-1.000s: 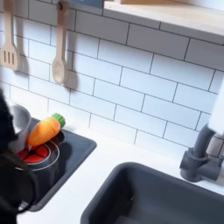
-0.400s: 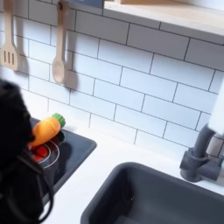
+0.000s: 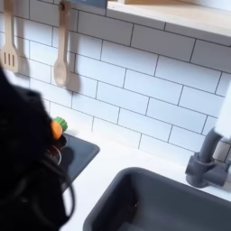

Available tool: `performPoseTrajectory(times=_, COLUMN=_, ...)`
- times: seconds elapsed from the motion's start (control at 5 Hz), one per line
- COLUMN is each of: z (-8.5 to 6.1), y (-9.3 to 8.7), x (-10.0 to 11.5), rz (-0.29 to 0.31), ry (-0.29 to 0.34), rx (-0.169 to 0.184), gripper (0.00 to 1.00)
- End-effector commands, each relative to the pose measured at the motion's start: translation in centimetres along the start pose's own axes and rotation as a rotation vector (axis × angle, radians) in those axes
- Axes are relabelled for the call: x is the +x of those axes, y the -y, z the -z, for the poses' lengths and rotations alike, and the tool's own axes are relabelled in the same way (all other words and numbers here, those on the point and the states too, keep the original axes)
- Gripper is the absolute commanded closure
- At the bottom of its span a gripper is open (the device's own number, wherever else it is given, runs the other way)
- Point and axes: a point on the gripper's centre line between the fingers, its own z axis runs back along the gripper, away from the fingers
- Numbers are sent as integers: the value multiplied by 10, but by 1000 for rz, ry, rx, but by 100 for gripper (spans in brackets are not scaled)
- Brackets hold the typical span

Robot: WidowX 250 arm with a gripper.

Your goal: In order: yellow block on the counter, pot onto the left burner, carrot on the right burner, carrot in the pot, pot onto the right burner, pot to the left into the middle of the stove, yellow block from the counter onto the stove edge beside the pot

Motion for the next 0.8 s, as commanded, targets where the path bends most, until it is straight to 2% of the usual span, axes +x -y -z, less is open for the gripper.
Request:
performPoseTrajectory(times=0.0, z=-4, y=9, x=28, rz=36, ry=8, rx=-32, gripper=0)
performPoseTrajectory(times=0.2, z=-24, y=-4, x=28, rz=-40, ry=3, rx=26, gripper=0)
performPoseTrajectory(times=0.4, z=-46, y=-7, x=30, rz=-63, ry=5, rx=7, gripper=0)
performPoseTrajectory(times=0.6, z=-64, y=7, x=32, rz=-9, ry=55, rx=6, gripper=0)
